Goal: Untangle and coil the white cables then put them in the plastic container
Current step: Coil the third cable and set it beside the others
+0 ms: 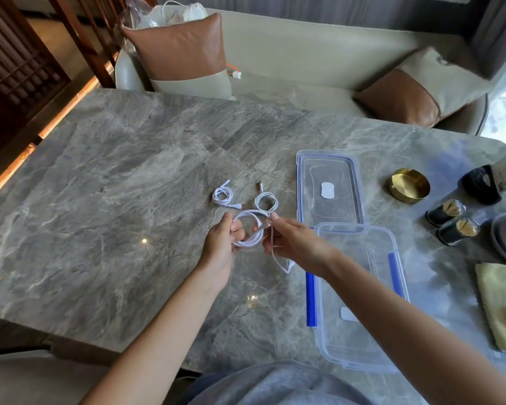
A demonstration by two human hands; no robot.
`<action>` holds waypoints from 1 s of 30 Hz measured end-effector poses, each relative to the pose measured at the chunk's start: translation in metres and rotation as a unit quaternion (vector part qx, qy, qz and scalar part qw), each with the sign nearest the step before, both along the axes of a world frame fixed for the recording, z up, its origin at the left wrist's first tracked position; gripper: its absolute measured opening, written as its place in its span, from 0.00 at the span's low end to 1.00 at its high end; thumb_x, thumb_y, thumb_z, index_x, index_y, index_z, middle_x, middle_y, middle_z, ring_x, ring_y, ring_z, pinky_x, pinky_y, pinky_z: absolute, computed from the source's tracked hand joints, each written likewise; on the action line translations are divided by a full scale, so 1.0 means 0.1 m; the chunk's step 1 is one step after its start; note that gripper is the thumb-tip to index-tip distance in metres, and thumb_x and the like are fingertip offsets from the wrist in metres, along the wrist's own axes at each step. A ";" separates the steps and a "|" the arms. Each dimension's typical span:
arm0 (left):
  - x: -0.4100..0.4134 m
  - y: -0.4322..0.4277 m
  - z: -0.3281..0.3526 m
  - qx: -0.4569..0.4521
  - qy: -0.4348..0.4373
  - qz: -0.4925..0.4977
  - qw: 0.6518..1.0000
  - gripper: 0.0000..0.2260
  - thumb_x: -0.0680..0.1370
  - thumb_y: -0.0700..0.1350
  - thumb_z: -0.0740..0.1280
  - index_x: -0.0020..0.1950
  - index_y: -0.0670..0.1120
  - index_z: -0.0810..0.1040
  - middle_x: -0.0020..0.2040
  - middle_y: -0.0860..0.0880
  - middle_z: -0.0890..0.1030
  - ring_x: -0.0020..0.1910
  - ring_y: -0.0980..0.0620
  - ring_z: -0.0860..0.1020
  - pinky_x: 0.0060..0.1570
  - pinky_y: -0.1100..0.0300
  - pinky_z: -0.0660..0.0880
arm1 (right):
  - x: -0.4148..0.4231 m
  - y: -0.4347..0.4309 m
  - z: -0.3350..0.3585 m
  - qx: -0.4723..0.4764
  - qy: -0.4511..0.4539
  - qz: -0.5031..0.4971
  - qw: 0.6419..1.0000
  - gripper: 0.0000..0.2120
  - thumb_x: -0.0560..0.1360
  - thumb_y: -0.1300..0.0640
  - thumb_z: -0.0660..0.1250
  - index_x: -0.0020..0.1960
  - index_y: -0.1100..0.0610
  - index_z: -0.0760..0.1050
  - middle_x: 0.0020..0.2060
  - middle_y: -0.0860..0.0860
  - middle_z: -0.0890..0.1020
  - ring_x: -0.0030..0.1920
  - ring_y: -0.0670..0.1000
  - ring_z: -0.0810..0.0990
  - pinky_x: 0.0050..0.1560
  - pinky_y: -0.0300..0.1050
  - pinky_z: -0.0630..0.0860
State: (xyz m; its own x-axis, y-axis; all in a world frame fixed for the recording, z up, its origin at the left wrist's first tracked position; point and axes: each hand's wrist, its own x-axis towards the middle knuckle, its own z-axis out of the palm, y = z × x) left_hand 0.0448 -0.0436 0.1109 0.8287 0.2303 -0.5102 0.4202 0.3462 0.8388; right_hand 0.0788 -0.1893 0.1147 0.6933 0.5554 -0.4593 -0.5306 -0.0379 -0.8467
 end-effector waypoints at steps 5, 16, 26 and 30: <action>-0.01 -0.14 -0.03 -0.005 0.019 0.141 0.990 0.20 0.82 0.50 0.50 0.53 0.39 0.75 0.46 0.39 0.84 0.54 0.47 0.81 0.61 0.51 0.66 | -0.20 0.19 -0.08 0.120 0.075 -0.027 0.990 0.15 0.82 0.54 0.50 0.52 0.57 0.74 0.32 0.48 0.70 0.28 0.44 0.67 0.39 0.38 0.71; 0.05 -0.32 0.00 -0.032 0.008 0.168 0.985 0.16 0.81 0.50 0.51 0.41 0.47 0.73 0.32 0.52 0.80 0.42 0.49 0.77 0.46 0.58 0.68 | -0.14 0.19 -0.05 0.028 -0.075 -0.075 0.994 0.13 0.81 0.58 0.56 0.43 0.55 0.76 0.28 0.49 0.65 0.24 0.42 0.66 0.38 0.38 0.79; 0.05 0.41 0.32 -0.002 -0.021 -0.404 0.914 0.19 0.82 0.48 0.49 0.45 0.40 0.76 0.25 0.53 0.77 0.43 0.43 0.66 0.43 0.68 0.74 | 0.13 -0.10 0.16 -0.050 -0.140 0.226 0.963 0.12 0.80 0.57 0.57 0.39 0.56 0.74 0.25 0.46 0.65 0.27 0.44 0.66 0.34 0.38 0.78; 0.10 0.41 0.37 0.063 -0.055 -0.400 0.913 0.17 0.82 0.44 0.49 0.39 0.41 0.70 0.22 0.53 0.73 0.35 0.48 0.63 0.42 0.68 0.73 | 0.18 -0.04 0.24 -0.061 -0.148 0.235 0.959 0.13 0.80 0.56 0.58 0.39 0.54 0.75 0.25 0.42 0.63 0.26 0.43 0.63 0.28 0.35 0.71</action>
State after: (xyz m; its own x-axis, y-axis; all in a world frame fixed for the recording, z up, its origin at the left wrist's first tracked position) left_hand 0.0546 -0.0029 0.1483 0.8024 -0.4196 -0.4244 0.4065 -0.1365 0.9034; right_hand 0.0968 -0.1935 0.1388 0.4902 0.7931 -0.3616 -0.1679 -0.3212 -0.9320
